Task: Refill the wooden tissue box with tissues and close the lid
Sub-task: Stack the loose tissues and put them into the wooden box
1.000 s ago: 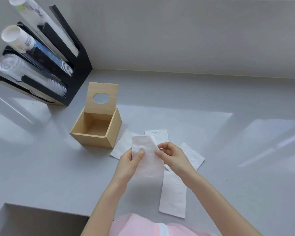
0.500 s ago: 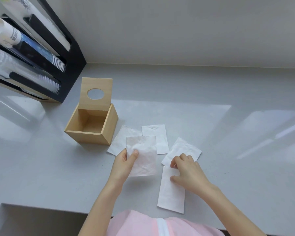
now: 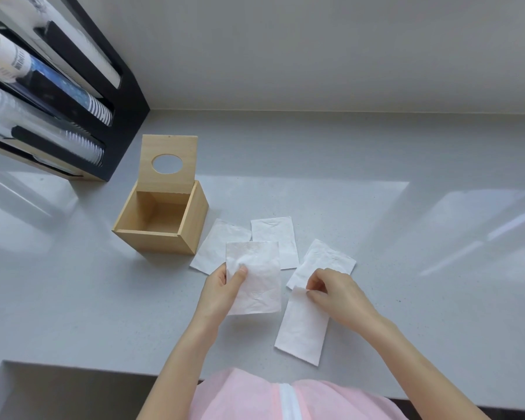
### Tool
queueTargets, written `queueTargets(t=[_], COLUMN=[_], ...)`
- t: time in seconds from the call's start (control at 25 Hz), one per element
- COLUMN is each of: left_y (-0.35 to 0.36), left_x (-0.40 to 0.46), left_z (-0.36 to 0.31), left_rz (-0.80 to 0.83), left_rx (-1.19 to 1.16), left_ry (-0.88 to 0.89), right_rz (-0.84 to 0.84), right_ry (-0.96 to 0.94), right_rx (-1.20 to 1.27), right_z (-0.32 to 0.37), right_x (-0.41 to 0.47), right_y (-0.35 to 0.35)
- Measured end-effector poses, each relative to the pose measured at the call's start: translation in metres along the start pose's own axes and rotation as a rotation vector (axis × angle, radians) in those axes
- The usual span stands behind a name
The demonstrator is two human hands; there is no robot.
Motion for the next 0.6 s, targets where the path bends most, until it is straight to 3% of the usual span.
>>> queueTargets(t=[0.36,0.6], left_y=[0.003,0.014], left_x=[-0.005,-0.009], left_z=[-0.001,-0.004], left_rz=[0.018,0.165], left_rx=[-0.045,-0.043], left_ry=[-0.07,-0.083], right_rz=[0.107,0.133], right_ry=[-0.078,-0.108], right_rx=[0.405,0.6], right_z=[0.017,0.049], right_x=[0.0,0.017], right_y=[-0.034,-0.043])
Point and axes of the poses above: each hand's wrist, its own x-axis towards the middle knuckle, its own y-axis out of the palm, z = x × y, the point moved 3 cm from there along x, towards the middle knuckle, and after that the axes turned 3 degrees about -z, right-handed, at the moved point
